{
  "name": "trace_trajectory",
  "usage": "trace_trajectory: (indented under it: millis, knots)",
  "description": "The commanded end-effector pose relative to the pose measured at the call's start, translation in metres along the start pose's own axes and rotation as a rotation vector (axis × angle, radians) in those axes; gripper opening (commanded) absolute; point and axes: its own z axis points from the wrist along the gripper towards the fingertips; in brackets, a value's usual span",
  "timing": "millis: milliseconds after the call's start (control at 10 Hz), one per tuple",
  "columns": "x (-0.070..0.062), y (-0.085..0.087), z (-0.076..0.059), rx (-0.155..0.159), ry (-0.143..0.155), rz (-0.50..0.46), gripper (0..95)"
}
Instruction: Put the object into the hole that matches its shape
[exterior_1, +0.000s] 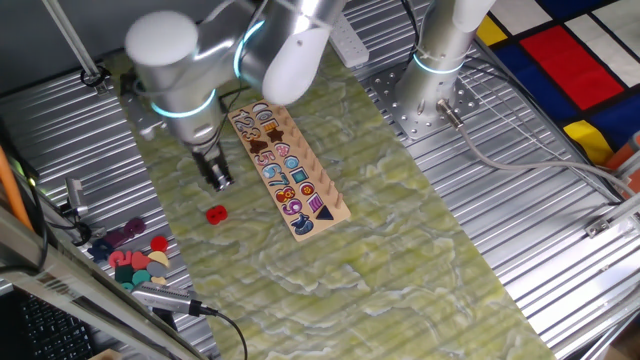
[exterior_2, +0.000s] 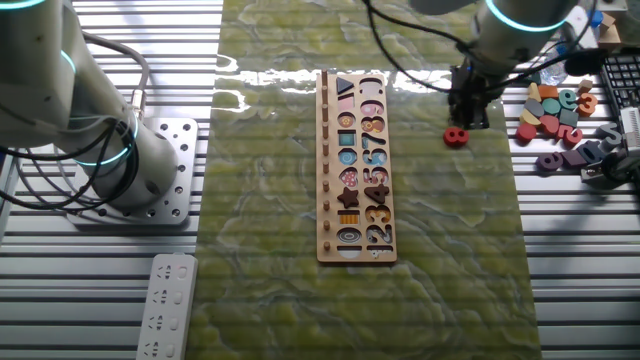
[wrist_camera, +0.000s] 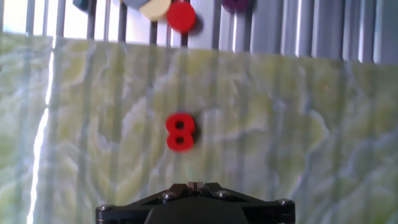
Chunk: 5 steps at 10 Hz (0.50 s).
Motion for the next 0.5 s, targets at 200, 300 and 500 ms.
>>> trace_trajectory:
  millis: [200,300,500]
  knots:
    - [0.0024,-0.0010,-0.0013,0.000,0.000,-0.004,0.0]
    - [0.0025,-0.0010,-0.0010,-0.001,0.008,0.000,0.0]
    - [0.0025,-0.0010,-0.0009,-0.010,0.012,-0.010,0.0]
